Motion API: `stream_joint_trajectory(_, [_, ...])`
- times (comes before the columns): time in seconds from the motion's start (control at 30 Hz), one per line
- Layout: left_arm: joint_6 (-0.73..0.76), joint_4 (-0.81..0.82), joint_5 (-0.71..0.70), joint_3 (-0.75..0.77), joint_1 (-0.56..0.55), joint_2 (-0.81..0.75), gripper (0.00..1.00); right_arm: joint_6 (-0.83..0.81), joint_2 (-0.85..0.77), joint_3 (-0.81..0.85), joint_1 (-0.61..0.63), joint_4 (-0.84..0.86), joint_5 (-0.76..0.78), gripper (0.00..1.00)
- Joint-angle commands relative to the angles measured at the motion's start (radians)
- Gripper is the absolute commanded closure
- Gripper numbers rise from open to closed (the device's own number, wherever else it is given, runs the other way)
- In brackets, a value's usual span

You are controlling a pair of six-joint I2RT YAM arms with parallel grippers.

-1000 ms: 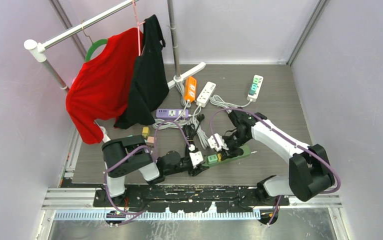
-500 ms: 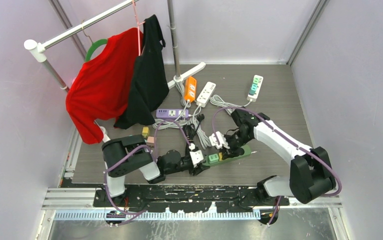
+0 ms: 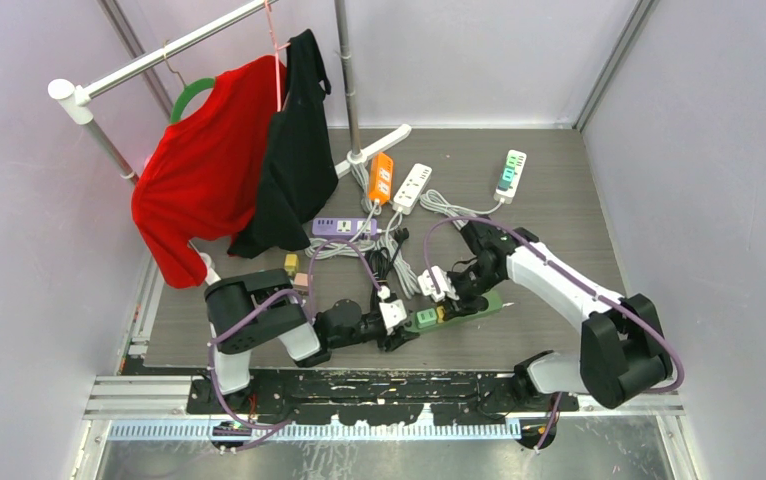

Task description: Pull the plug off the socket

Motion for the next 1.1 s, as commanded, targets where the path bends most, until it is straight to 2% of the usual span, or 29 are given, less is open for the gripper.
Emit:
stream_joint_trajectory(0.0, [-0.02,-0.015,0.008,-0.009,0.014,0.011,1.0,0.14,-0.05,-0.009,-0.016,0.073,0.116,0.99])
stream_joint_trajectory(0.07, [-0.02,-0.016,0.01,-0.011,0.013,0.007,1.0,0.092,-0.057,0.002,-0.051,0.016,0.126,0.99])
stream_joint_trajectory(0.17, [-0.021,-0.016,0.012,-0.011,0.015,0.008,1.0,-0.074,-0.052,0.005,-0.077,-0.113,0.102,0.99])
stream_joint_trajectory(0.33, [-0.023,-0.016,0.014,-0.013,0.015,0.004,1.0,-0.26,-0.01,0.006,-0.068,-0.237,-0.009,0.99])
stream_joint_trajectory(0.43, [-0.024,-0.016,0.014,-0.01,0.016,0.006,1.0,-0.236,-0.005,-0.015,-0.047,-0.187,-0.082,0.99])
stream_joint_trajectory(0.53, [-0.026,-0.017,0.015,-0.01,0.016,0.007,1.0,-0.076,-0.025,-0.028,-0.025,-0.061,-0.104,0.99])
stream_joint_trajectory(0.63, [-0.026,-0.018,0.016,-0.009,0.016,0.006,1.0,0.108,-0.052,-0.026,-0.024,0.057,-0.053,0.99])
stream_joint_trajectory(0.73, [-0.026,-0.018,0.019,-0.01,0.016,0.007,1.0,0.179,-0.07,-0.025,-0.045,0.103,0.04,0.99])
stream_joint_trajectory(0.77, [-0.026,-0.019,0.02,-0.01,0.016,0.006,1.0,0.174,-0.071,-0.018,-0.056,0.087,0.064,0.99])
stream_joint_trajectory(0.9, [-0.026,-0.017,0.021,-0.012,0.017,0.004,1.0,-0.072,-0.057,0.007,-0.112,-0.111,0.062,0.99])
stream_joint_trajectory(1.07, [-0.028,-0.019,0.023,-0.013,0.017,0.002,1.0,-0.164,-0.011,0.008,-0.094,-0.212,-0.039,0.99])
